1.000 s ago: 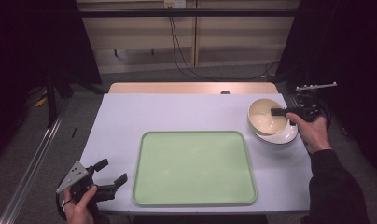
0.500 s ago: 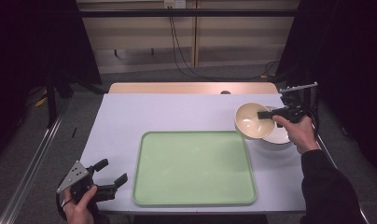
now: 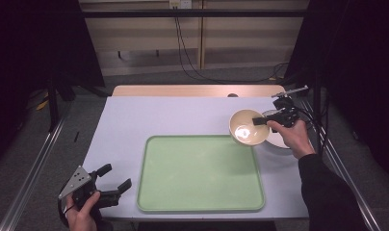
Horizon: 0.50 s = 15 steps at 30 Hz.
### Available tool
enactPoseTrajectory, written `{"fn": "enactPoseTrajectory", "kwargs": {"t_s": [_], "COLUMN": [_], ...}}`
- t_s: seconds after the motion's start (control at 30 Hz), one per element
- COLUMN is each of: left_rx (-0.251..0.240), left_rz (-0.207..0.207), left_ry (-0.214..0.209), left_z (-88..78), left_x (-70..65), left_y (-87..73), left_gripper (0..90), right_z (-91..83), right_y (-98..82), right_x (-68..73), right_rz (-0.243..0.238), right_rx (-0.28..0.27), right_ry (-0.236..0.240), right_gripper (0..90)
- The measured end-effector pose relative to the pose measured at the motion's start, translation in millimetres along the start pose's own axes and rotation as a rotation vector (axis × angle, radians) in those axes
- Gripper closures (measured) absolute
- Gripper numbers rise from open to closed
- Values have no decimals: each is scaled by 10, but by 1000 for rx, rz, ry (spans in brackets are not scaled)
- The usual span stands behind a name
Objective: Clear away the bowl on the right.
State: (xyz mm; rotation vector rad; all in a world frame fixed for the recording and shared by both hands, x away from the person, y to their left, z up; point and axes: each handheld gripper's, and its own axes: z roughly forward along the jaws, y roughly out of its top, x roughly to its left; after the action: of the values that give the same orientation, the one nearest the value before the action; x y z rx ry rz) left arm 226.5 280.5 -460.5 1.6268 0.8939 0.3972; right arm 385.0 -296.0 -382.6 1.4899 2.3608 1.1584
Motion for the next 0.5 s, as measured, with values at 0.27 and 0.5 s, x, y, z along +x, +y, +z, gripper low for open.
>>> {"fn": "enactPoseTrajectory", "kwargs": {"t_s": [0.27, 0.5], "left_rx": [1, 1], "left_rz": [-1, -1], "left_ry": [1, 1], "left_z": [0, 0], "left_x": [-2, 0], "left_y": [0, -1], "left_gripper": [17, 17], "right_z": [148, 239], "right_y": [-3, 2], "right_x": [39, 39], "right_rz": [8, 23], "right_rx": [19, 20], "right_ry": [-9, -25], "right_gripper": [835, 834]}}
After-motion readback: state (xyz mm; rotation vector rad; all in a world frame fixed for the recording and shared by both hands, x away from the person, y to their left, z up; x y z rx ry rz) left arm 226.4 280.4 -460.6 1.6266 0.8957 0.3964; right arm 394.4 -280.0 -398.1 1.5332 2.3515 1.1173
